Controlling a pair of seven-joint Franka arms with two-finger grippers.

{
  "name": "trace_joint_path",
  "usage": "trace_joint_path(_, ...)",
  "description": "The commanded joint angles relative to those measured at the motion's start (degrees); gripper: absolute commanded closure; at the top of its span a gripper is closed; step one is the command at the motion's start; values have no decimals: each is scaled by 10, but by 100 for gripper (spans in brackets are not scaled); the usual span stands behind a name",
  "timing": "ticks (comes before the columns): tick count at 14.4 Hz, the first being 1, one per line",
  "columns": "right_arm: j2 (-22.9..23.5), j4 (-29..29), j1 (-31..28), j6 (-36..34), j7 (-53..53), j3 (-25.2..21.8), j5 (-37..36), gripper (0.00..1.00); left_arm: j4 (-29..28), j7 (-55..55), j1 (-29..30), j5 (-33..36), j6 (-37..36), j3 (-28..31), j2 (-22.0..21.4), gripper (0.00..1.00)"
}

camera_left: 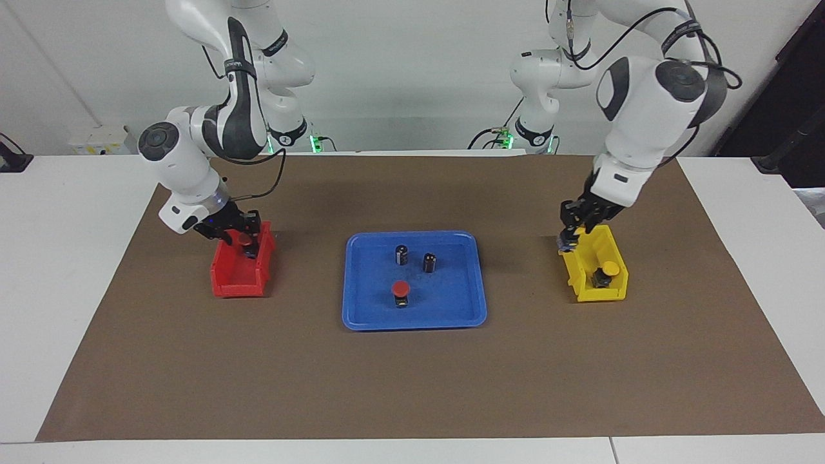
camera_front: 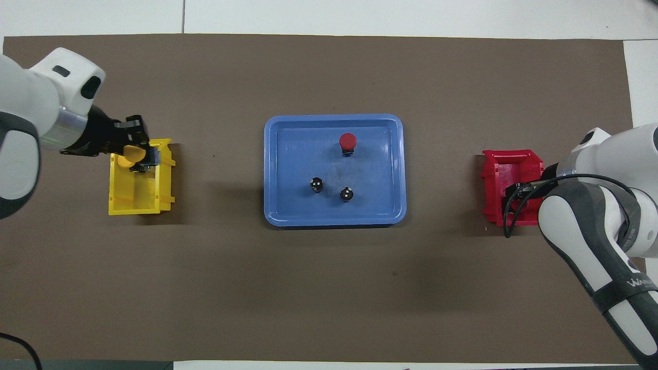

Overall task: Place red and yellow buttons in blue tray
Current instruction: 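Carry the yellow button into the blue tray with the left gripper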

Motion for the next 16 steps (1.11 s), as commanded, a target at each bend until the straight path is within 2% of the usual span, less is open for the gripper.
trace_joint_path(1,-19,-23,-6,12,-30,4,-2,38,99,-80,-78,-2,26,8,113,98)
trace_joint_path(2,-19,-25,-7,13,-40,4,-2,38,129,-85,-95,-5,28,7,143,98)
trace_joint_path(4,-24,-40,-8,37,-43,4,-2,38,153,-114,-142,-2,60,11,193,98)
trace_joint_path(6,-27,-49,-8,49,-44,4,-2,39,218,-143,-181,24,70,30,260,98)
trace_joint_path(14,-25,-56,-12,50,-53,4,-2,42,222,-145,-193,24,77,31,287,98)
trace_joint_path(16,-24,-56,-11,50,-53,4,-2,51,222,-146,-194,25,81,31,289,96)
